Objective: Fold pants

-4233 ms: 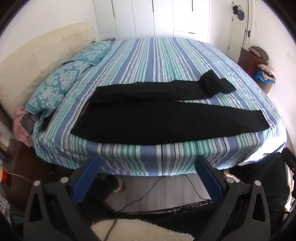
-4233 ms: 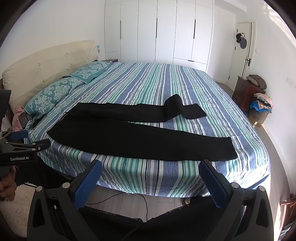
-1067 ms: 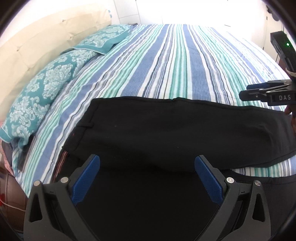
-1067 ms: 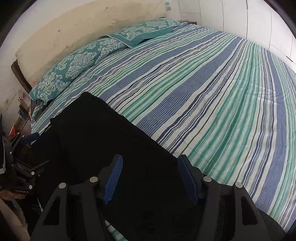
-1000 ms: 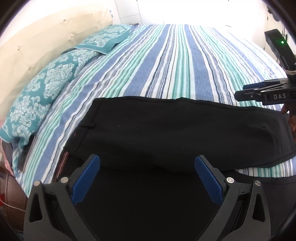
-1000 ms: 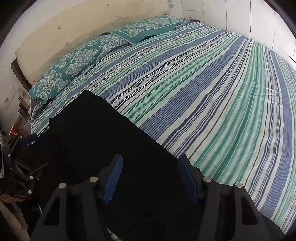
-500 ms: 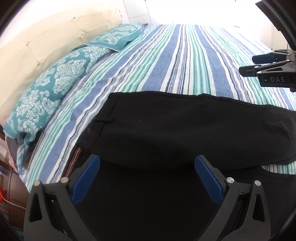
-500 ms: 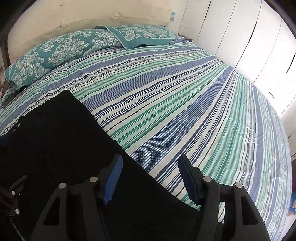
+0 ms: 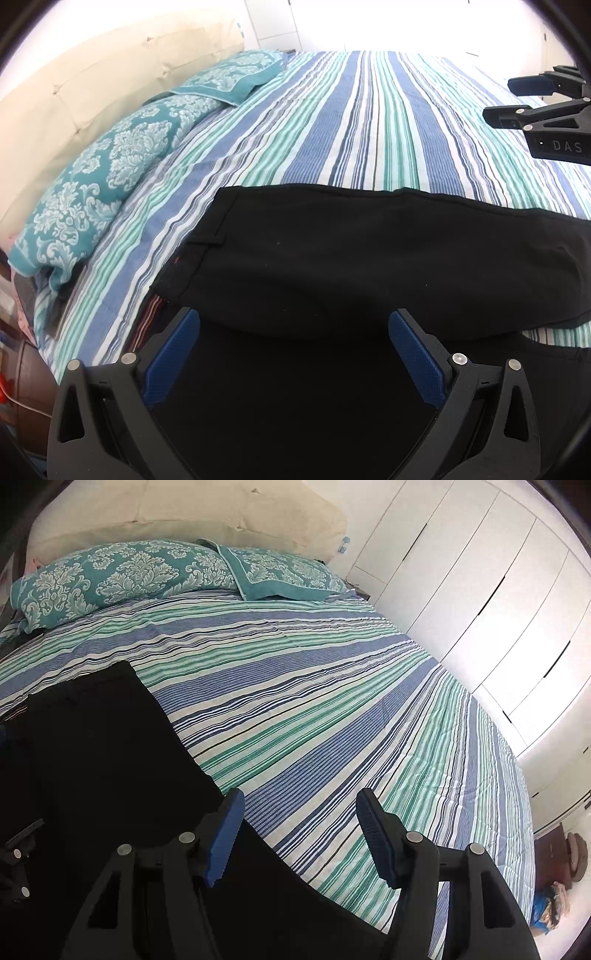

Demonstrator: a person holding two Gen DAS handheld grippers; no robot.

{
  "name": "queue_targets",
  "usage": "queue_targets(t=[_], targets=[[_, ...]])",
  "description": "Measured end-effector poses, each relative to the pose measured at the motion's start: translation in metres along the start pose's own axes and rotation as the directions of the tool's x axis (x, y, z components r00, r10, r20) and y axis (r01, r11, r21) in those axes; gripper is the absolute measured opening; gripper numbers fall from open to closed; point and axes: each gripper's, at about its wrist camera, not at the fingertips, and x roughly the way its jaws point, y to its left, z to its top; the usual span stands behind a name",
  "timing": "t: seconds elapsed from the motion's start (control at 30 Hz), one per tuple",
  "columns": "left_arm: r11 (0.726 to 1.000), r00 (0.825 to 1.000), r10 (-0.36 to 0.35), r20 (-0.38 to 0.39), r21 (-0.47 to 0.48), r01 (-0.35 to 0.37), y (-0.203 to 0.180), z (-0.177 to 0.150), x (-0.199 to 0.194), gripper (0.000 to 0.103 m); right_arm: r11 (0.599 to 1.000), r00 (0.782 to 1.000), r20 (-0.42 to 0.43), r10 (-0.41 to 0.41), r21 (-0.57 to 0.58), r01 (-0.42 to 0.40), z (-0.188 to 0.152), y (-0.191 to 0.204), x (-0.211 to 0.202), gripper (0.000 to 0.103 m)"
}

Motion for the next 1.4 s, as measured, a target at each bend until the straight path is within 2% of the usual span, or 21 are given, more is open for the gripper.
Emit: queue_targets(t=[0.23, 0.57, 0.63, 0.7, 0.73, 0.77, 0.8, 0.83, 0.87, 0.9, 0.97, 1.03, 1.1, 1.17, 1.2, 1.23, 1.27, 1.3, 1.33, 1.37, 1.4], targets=[[1.0, 1.0, 0.002, -0.004, -0.002, -0.002, 0.001, 0.0, 0.002, 0.102, 0.997, 0.998, 0.041, -0.051, -0.056, 0.053, 0.003, 0.008, -0.007, 0.063], [1.0, 1.0, 0.002, -0.005, -0.005, -0.002, 0.004, 0.001, 0.003, 0.102, 0.993, 0.996, 0.059, -0.067, -0.095, 0.072, 0.006, 0.015, -0.01, 0.064], [1.0, 1.0, 0.009, -0.003, -0.011, -0.009, 0.011, 0.002, 0.004, 0.102, 0.995, 0.998, 0.055, -0.035, -0.091, 0.04, 0.007, 0.013, -0.006, 0.072], [0.998, 1.0, 0.023, -0.013, -0.051, -0.024, 0.025, 0.002, 0.008, 0.102, 0.996, 0.997, 0.038, 0.07, -0.058, -0.068, 0.011, 0.003, 0.009, 0.076], [0.996, 0.999, 0.021, -0.026, -0.083, -0.023, 0.034, 0.001, 0.012, 0.102, 0.985, 0.985, 0.017, 0.172, -0.027, -0.172, 0.015, -0.004, 0.023, 0.076], [0.993, 0.999, 0.014, -0.041, -0.117, -0.019, 0.042, 0.0, 0.016, 0.102, 0.95, 0.95, -0.022, 0.313, 0.019, -0.312, 0.018, -0.012, 0.042, 0.076], [0.988, 0.999, 0.004, -0.053, -0.151, -0.012, 0.05, -0.002, 0.02, 0.102, 0.887, 0.885, -0.068, 0.46, 0.081, -0.455, 0.021, -0.017, 0.066, 0.076], [0.983, 0.998, -0.008, -0.061, -0.182, -0.003, 0.057, -0.003, 0.022, 0.102, 0.817, 0.811, -0.111, 0.574, 0.14, -0.559, 0.023, -0.016, 0.089, 0.075], [0.978, 0.998, -0.019, -0.064, -0.207, 0.005, 0.061, -0.004, 0.025, 0.102, 0.772, 0.757, -0.153, 0.635, 0.176, -0.611, 0.024, -0.01, 0.109, 0.075], [0.975, 0.998, -0.026, -0.065, -0.221, 0.011, 0.065, -0.004, 0.026, 0.102, 0.756, 0.73, -0.197, 0.655, 0.174, -0.631, 0.025, 0.0, 0.126, 0.075], [0.975, 0.998, -0.031, -0.058, -0.224, 0.017, 0.067, -0.004, 0.026, 0.102, 0.756, 0.713, -0.272, 0.646, 0.099, -0.647, 0.029, 0.029, 0.147, 0.072], [0.978, 0.999, -0.024, -0.048, -0.206, 0.013, 0.066, -0.004, 0.024, 0.102, 0.731, 0.676, -0.332, 0.658, 0.065, -0.679, 0.032, 0.053, 0.164, 0.063], [0.983, 0.999, -0.017, -0.043, -0.186, 0.009, 0.065, -0.005, 0.023, 0.102, 0.74, 0.67, -0.402, 0.624, 0.027, -0.673, 0.033, 0.068, 0.179, 0.062], [0.984, 0.999, -0.02, -0.047, -0.176, 0.011, 0.066, -0.005, 0.024, 0.102, 0.711, 0.627, -0.427, 0.652, 0.058, -0.701, 0.034, 0.071, 0.186, 0.057], [0.984, 0.999, -0.023, -0.049, -0.176, 0.014, 0.067, -0.005, 0.025, 0.102, 0.697, 0.607, -0.437, 0.664, 0.067, -0.714, 0.035, 0.071, 0.186, 0.04], [0.984, 0.998, -0.026, -0.051, -0.178, 0.017, 0.067, -0.005, 0.025, 0.102, 0.696, 0.606, -0.45, 0.656, 0.052, -0.716, 0.035, 0.073, 0.183, 0.019], [0.983, 0.998, -0.029, -0.052, -0.182, 0.019, 0.069, -0.006, 0.025, 0.102, 0.698, 0.607, -0.47, 0.641, 0.028, -0.716, 0.035, 0.076, 0.179, 0.011], [0.982, 0.998, -0.031, -0.052, -0.186, 0.021, 0.07, -0.006, 0.025, 0.102, 0.702, 0.621, -0.478, 0.621, -0.014, -0.712, 0.036, 0.08, 0.172, 0.011], [0.982, 0.998, -0.032, -0.051, -0.19, 0.022, 0.071, -0.006, 0.025, 0.102, 0.72, 0.66, -0.476, 0.581, -0.079, -0.69, 0.039, 0.085, 0.163, 0.01], [0.981, 0.998, -0.032, -0.048, -0.194, 0.022, 0.071, -0.006, 0.025, 0.102, 0.749, 0.719, -0.461, 0.519, -0.16, -0.643, 0.042, 0.091, 0.155, 0.01], [0.98, 0.998, -0.032, -0.046, -0.197, 0.022, 0.071, -0.006, 0.024, 0.102, 0.78, 0.79, -0.425, 0.442, -0.253, -0.572, 0.046, 0.098, 0.148, 0.01]])
